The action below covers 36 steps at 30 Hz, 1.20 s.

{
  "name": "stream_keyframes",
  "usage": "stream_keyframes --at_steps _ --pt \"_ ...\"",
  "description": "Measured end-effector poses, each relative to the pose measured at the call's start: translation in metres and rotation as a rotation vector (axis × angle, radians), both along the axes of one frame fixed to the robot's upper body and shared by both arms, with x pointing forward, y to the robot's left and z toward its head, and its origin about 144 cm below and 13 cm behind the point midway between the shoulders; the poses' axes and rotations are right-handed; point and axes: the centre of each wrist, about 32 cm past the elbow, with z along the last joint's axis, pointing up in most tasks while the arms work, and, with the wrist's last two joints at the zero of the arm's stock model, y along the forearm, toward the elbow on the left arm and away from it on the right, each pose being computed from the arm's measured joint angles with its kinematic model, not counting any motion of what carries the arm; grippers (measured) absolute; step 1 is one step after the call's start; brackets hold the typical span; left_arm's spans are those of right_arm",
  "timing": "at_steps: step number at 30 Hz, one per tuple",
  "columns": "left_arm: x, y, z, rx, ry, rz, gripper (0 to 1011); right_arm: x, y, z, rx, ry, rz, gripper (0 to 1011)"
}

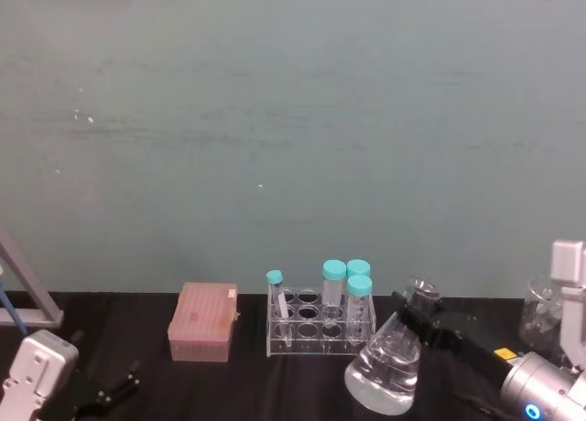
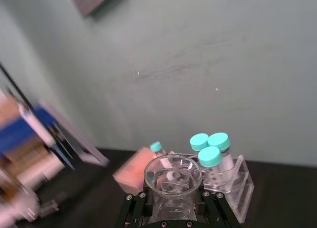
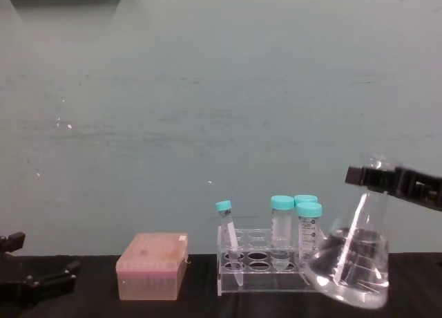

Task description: Pick up the beaker with the right gripper, shake it three times, and then put it down.

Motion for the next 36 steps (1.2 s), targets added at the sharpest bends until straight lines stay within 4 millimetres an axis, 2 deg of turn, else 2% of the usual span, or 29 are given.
stream_keyframes --at_steps 9,15,21,25,28,36 --pt "0.000 0.000 0.000 0.000 0.000 0.000 1000 0.001 -0.002 -0.005 0.349 0.232 -0.053 453" --pt "0.000 0.000 0.000 0.000 0.000 0.000 1000 0.001 -0.002 -0.008 0.447 0.298 -0.088 453" --pt "0.000 0.000 0.000 0.000 0.000 0.000 1000 0.001 -0.002 -0.010 0.452 0.302 -0.110 453" --pt "0.000 0.000 0.000 0.000 0.000 0.000 1000 0.004 -0.002 -0.008 0.288 0.200 -0.105 453" --pt "0.000 0.000 0.000 0.000 0.000 0.000 1000 0.007 -0.004 -0.003 -0.007 -0.012 -0.081 453" --pt "0.000 0.000 0.000 0.000 0.000 0.000 1000 0.014 -0.007 0.007 -0.599 -0.462 -0.028 453"
